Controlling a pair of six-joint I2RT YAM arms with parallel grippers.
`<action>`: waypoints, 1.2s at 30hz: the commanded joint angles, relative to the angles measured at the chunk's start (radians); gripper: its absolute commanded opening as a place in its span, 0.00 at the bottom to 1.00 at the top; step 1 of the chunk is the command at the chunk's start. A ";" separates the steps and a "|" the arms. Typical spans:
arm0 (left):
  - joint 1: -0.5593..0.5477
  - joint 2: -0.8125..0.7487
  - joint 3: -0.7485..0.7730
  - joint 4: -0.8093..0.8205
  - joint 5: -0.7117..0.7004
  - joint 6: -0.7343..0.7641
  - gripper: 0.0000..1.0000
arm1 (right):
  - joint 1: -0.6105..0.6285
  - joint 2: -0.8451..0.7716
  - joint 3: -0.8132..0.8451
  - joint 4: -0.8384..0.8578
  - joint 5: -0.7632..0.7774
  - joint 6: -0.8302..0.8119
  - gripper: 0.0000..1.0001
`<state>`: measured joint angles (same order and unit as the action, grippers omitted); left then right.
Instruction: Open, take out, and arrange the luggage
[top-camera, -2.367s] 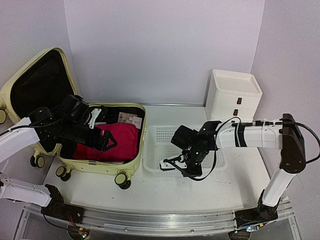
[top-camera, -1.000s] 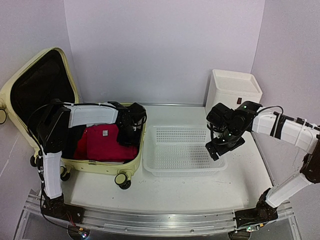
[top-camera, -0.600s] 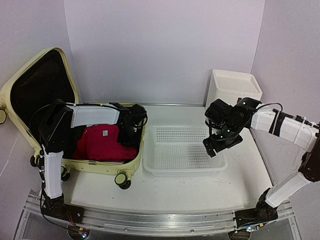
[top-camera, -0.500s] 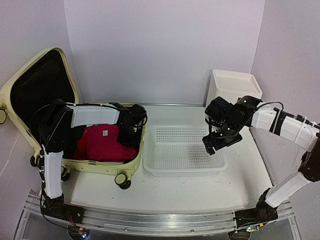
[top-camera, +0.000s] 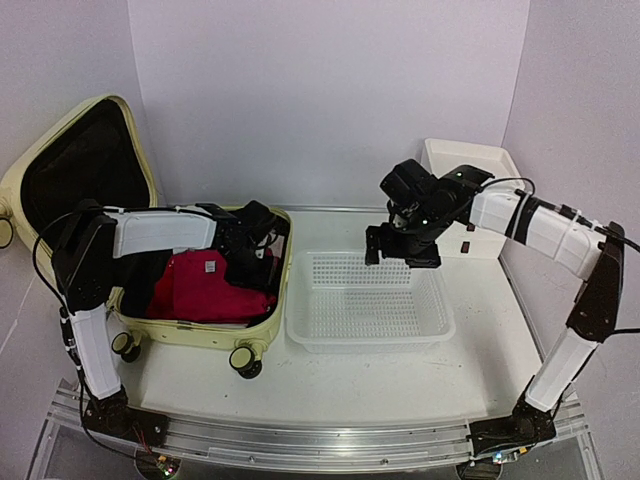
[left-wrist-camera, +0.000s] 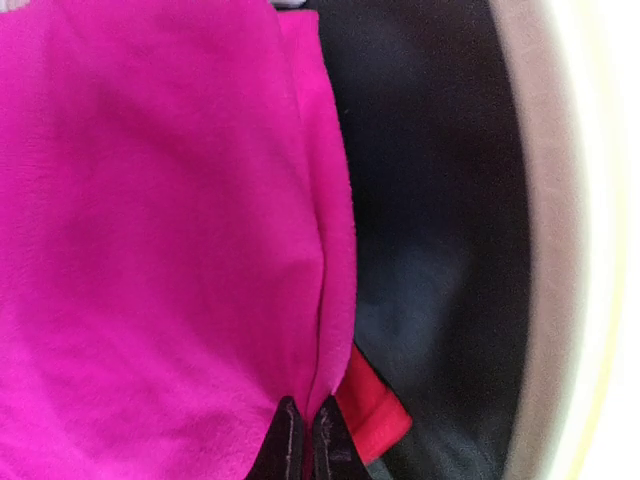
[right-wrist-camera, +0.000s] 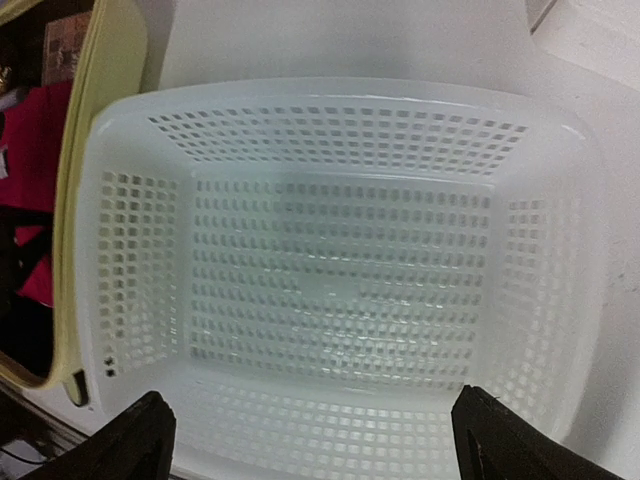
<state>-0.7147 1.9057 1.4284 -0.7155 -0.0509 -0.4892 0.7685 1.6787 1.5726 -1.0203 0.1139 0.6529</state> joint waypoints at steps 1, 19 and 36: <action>0.026 -0.120 -0.047 0.082 0.104 0.031 0.00 | 0.005 0.097 0.116 0.198 -0.166 0.238 0.98; 0.092 -0.364 -0.204 0.129 0.246 0.140 0.00 | 0.115 0.573 0.567 0.469 -0.284 0.584 0.79; 0.097 -0.395 -0.218 0.122 0.281 0.199 0.00 | 0.165 0.773 0.723 0.499 -0.161 0.884 0.67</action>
<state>-0.6216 1.5696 1.2091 -0.6102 0.2070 -0.3145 0.9165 2.4081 2.2234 -0.5629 -0.0902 1.4265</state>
